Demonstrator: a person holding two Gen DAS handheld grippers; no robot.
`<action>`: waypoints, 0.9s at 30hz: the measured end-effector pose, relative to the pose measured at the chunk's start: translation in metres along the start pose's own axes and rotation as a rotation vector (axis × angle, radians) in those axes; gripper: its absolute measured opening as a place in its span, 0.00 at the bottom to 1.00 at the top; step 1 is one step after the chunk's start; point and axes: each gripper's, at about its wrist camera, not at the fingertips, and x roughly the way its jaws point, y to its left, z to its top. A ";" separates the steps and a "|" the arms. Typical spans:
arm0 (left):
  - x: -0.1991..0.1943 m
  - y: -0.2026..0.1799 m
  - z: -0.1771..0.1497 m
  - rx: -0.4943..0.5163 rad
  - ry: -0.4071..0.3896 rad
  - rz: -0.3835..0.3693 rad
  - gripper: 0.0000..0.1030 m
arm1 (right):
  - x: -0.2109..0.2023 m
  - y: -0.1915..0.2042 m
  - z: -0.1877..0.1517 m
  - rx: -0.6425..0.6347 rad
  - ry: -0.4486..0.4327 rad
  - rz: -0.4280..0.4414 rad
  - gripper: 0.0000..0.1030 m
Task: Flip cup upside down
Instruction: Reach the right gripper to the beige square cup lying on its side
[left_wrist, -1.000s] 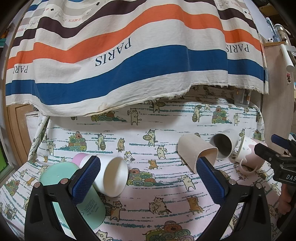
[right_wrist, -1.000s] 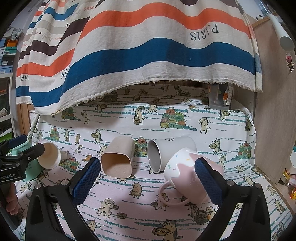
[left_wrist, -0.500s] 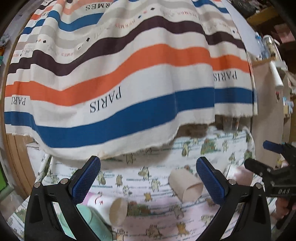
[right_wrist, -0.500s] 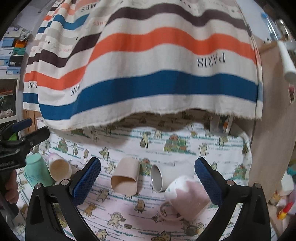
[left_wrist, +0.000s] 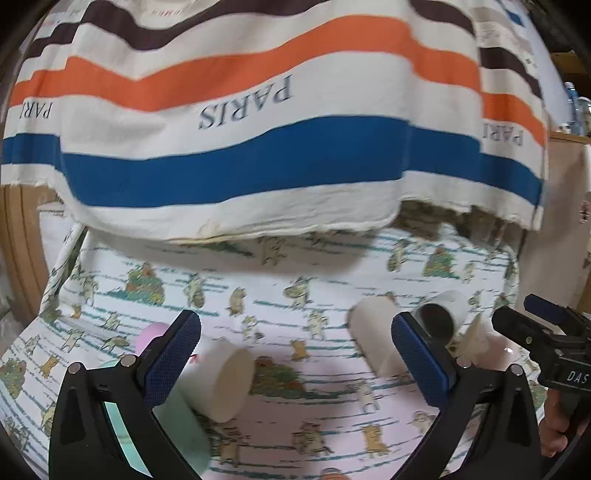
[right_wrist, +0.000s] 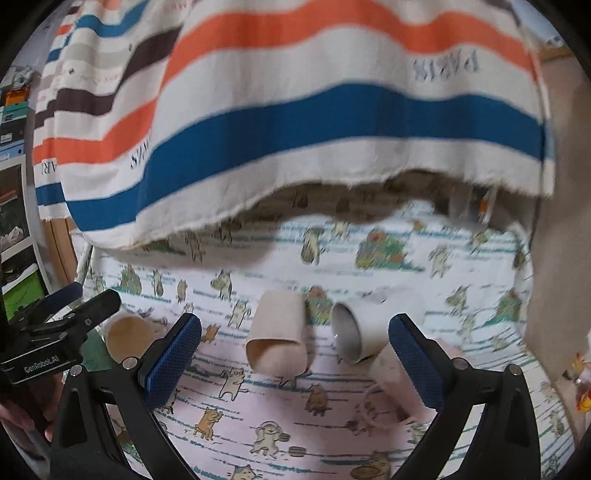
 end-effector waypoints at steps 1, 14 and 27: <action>0.002 0.004 0.001 -0.005 0.014 0.009 1.00 | 0.006 0.002 0.000 -0.003 0.017 0.000 0.99; 0.024 0.023 -0.001 0.012 0.092 0.063 1.00 | 0.079 0.023 0.003 -0.025 0.226 -0.022 0.92; 0.038 0.032 -0.005 -0.005 0.105 0.108 1.00 | 0.143 0.038 -0.002 -0.065 0.354 -0.076 0.89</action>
